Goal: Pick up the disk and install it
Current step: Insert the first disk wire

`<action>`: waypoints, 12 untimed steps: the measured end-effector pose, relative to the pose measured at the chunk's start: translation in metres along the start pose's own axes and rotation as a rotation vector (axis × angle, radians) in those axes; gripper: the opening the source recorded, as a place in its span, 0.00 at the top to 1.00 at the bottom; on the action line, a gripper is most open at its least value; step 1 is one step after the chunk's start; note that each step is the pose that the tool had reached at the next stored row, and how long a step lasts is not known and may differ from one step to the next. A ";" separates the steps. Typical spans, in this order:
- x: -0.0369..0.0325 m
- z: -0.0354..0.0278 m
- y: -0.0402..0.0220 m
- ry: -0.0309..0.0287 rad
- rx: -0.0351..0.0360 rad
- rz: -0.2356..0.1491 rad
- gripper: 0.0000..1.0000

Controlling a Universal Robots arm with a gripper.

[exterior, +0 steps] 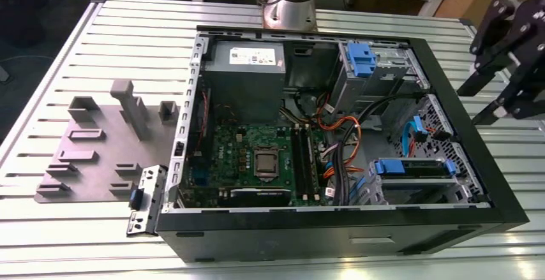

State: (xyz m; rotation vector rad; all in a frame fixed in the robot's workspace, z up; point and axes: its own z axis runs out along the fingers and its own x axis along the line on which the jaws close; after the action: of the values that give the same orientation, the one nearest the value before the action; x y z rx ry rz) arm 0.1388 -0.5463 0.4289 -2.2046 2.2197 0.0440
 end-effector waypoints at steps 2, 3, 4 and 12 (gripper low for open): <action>-0.0003 -0.0094 0.0001 0.0000 0.0000 0.000 0.52; -0.0004 -0.0139 0.0001 0.0000 0.0000 0.000 0.52; -0.0006 -0.0184 0.0002 0.0000 0.0000 0.000 0.52; -0.0016 -0.0382 0.0005 0.0016 -0.0002 0.000 0.52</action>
State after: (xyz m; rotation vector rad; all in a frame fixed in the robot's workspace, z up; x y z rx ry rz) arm 0.1387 -0.5458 0.4671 -2.2051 2.2209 0.0425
